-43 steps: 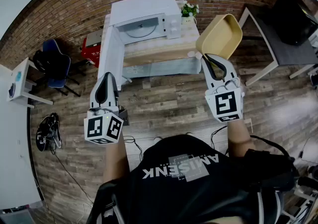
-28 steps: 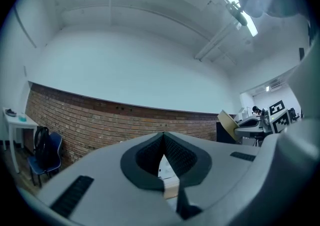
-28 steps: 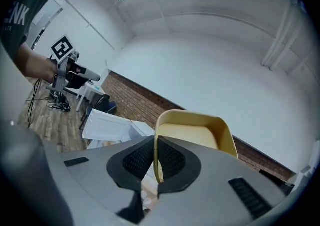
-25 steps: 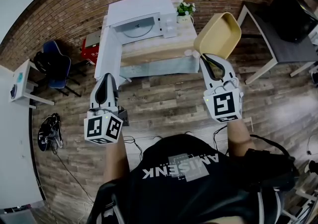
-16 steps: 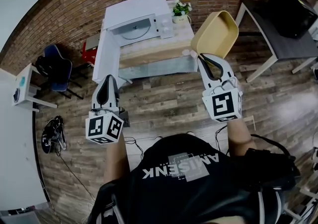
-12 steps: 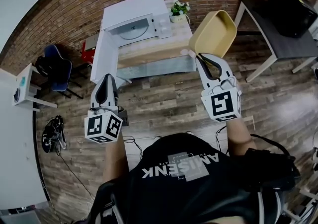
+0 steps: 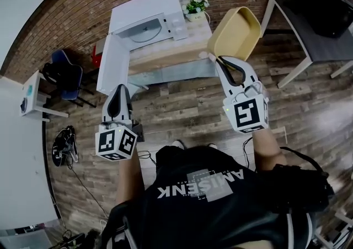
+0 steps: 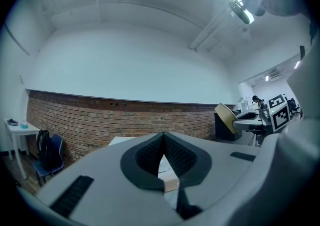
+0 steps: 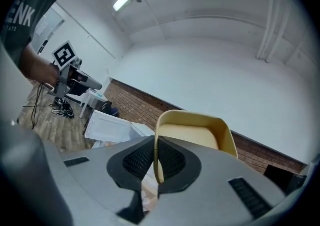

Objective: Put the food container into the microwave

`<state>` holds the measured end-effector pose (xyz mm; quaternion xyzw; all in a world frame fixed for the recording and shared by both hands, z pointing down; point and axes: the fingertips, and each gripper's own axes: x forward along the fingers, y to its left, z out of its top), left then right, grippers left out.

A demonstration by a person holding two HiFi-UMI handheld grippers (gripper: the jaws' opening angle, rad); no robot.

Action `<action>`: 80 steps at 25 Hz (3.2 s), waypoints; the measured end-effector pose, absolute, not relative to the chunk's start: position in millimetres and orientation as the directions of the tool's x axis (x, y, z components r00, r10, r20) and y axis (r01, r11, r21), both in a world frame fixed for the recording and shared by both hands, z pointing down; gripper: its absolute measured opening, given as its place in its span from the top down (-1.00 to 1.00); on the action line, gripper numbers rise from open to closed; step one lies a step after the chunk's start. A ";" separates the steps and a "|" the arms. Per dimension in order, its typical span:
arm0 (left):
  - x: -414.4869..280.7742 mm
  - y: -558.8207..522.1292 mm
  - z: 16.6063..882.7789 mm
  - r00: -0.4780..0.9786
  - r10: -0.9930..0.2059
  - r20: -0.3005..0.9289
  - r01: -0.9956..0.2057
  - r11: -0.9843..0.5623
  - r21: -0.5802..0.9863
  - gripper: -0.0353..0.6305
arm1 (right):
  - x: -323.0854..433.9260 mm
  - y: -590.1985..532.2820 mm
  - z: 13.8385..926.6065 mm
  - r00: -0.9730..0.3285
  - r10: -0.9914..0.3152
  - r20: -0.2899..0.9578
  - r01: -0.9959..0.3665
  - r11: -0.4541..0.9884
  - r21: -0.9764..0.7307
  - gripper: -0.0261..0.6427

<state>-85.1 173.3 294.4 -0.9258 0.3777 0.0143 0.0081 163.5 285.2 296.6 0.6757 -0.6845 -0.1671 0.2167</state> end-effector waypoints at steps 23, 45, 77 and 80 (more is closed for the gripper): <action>-61.1 -76.1 312.3 0.782 -0.618 -0.076 -0.616 -0.786 0.056 0.86 | 177.1 75.8 296.0 0.127 -0.984 0.126 -0.840 -0.039 0.540 0.78; -108.9 -276.3 325.8 0.806 -0.587 -0.077 -0.577 -0.808 0.114 0.86 | 142.7 -116.5 305.2 0.208 -0.963 0.174 -0.817 -0.073 0.571 0.77; -84.8 -302.6 316.6 0.530 -0.848 0.001 -0.847 -0.530 0.049 0.86 | 208.9 -256.8 343.6 -0.191 -0.944 0.267 -0.802 0.307 0.512 0.78; -91.8 -299.3 317.0 0.505 -0.863 0.010 -0.862 -0.504 0.051 0.86 | 191.7 -264.6 352.5 -0.245 -0.925 0.291 -0.770 0.368 0.521 0.78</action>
